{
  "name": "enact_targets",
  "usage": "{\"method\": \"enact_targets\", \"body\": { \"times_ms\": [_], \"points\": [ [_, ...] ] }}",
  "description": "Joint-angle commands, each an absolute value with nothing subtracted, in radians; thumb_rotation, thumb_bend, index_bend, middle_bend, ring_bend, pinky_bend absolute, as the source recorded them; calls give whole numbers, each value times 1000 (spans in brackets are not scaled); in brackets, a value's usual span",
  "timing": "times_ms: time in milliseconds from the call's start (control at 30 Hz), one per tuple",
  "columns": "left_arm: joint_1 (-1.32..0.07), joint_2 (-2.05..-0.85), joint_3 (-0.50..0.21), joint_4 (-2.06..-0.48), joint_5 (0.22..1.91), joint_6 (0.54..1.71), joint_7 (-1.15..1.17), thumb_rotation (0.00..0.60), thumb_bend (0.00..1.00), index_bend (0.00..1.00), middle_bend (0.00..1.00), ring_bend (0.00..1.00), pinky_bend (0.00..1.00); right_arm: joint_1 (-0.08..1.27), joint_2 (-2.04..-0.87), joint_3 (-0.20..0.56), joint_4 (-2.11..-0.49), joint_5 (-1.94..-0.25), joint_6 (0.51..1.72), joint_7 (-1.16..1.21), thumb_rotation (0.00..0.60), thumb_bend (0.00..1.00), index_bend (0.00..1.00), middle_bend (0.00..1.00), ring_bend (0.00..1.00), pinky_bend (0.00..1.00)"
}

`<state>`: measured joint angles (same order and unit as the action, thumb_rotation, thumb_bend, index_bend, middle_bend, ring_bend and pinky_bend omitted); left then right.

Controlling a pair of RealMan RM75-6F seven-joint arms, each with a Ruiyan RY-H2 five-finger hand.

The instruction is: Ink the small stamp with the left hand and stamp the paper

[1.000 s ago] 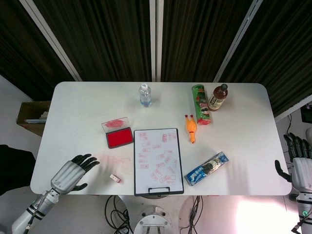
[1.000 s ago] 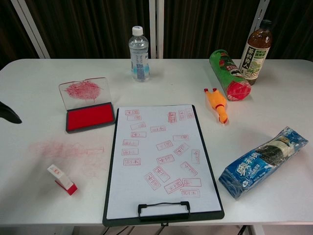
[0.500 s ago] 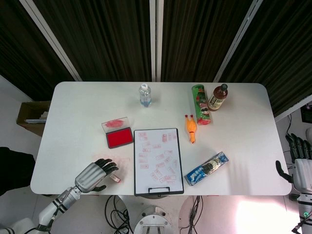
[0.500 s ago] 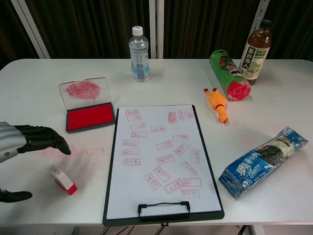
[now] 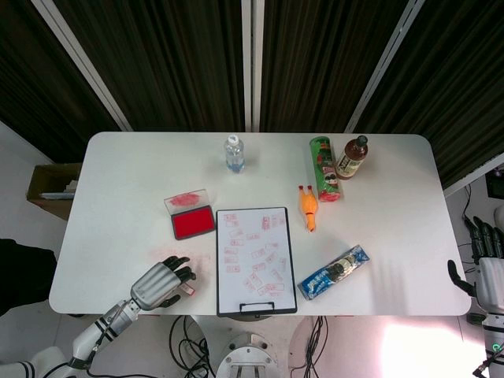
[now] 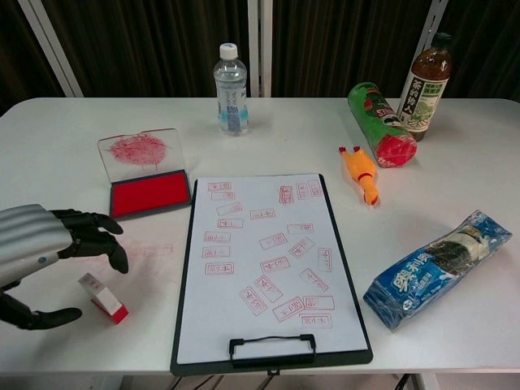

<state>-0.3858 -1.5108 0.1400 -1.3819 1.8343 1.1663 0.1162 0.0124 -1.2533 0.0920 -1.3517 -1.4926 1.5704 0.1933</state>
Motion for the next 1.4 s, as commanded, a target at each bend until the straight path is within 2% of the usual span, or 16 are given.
{"method": "enact_targets", "body": {
  "times_ms": [33, 467, 1400],
  "points": [
    [-389, -1510, 144, -1385, 1832, 1168, 117, 600, 282, 352, 390, 166, 266, 12, -1254, 92, -1351, -1491, 1569, 193, 600, 301, 0, 0, 0, 0],
    [-402, -1502, 155, -1385, 1823, 1178, 133, 600, 287, 435, 445, 166, 266, 14, -1248, 89, -1357, -1475, 1540, 189, 600, 302, 0, 0, 0, 0],
    [-426, -1528, 165, -1375, 1815, 1186, 139, 600, 295, 471, 491, 180, 278, 13, -1252, 92, -1338, -1463, 1526, 205, 600, 305, 0, 0, 0, 0]
  ]
}}
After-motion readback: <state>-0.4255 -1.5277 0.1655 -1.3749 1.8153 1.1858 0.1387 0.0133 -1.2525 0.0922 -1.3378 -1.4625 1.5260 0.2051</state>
